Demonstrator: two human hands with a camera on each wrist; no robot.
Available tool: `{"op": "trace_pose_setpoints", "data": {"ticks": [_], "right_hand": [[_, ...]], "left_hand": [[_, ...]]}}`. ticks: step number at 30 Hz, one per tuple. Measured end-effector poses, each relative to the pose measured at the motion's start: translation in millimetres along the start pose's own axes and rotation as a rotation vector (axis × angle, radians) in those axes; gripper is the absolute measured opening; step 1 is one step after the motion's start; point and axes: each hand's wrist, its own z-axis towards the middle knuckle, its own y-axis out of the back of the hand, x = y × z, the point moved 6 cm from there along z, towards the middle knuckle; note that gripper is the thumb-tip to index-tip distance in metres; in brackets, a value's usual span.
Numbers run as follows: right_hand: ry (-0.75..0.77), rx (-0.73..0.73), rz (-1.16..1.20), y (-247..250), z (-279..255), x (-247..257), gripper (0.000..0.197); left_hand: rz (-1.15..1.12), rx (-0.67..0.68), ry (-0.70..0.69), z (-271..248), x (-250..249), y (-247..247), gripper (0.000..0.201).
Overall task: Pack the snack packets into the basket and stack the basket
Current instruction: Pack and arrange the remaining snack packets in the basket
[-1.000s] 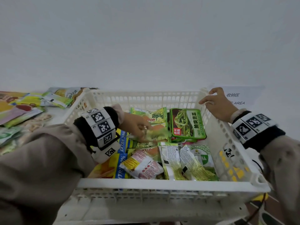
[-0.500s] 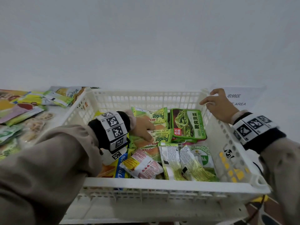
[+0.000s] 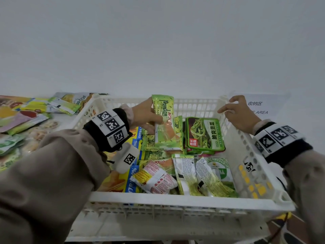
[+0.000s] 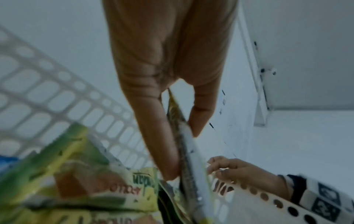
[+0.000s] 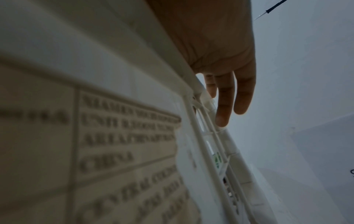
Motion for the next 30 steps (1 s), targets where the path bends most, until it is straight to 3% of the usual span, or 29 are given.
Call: {"op": "trace_pose_setpoints", "data": {"ticks": [2,3,5,6,8,9,10,12,14,16,18,22,26,30], "right_hand": [[-0.004,-0.001,0.016,0,0,-1,0.029],[-0.005,-0.004,0.032,0,0,-1,0.029],[-0.004,-0.014,0.059,1,0,-1,0.027],[-0.003,-0.017,0.059,1,0,-2,0.026],[-0.005,-0.018,0.048,1,1,-2,0.027],[-0.005,-0.016,0.047,0,1,-2,0.027],[-0.004,-0.011,0.047,0,1,-2,0.028],[-0.001,-0.003,0.04,-1,1,-1,0.028],[0.001,-0.001,0.034,0,1,-1,0.028],[-0.004,-0.002,0.036,0,1,0,0.029],[-0.01,-0.001,0.042,1,0,-1,0.029],[-0.017,0.001,0.046,1,-1,-1,0.029],[-0.018,-0.001,0.036,1,0,-1,0.03],[-0.016,0.002,0.025,0,1,-1,0.03]], "left_hand": [[-0.069,0.043,0.14,1,10,-4,0.058],[0.006,0.092,0.206,0,19,-10,0.054],[0.363,0.137,0.289,-1,39,-18,0.056],[0.571,0.092,0.281,2,45,-16,0.071],[0.844,-0.033,0.138,7,37,-13,0.099],[0.96,-0.059,0.01,7,26,-17,0.103],[1.088,-0.037,-0.131,7,15,-24,0.101],[1.357,0.129,-0.347,2,-2,-43,0.09],[1.538,0.299,-0.403,7,-1,-56,0.071],[1.615,0.398,-0.348,15,7,-64,0.053],[1.742,0.459,-0.29,18,11,-72,0.05],[1.739,0.4,-0.275,18,4,-63,0.05],[1.391,0.272,0.016,20,18,-23,0.067],[1.344,0.346,0.039,11,32,-37,0.057]]}}
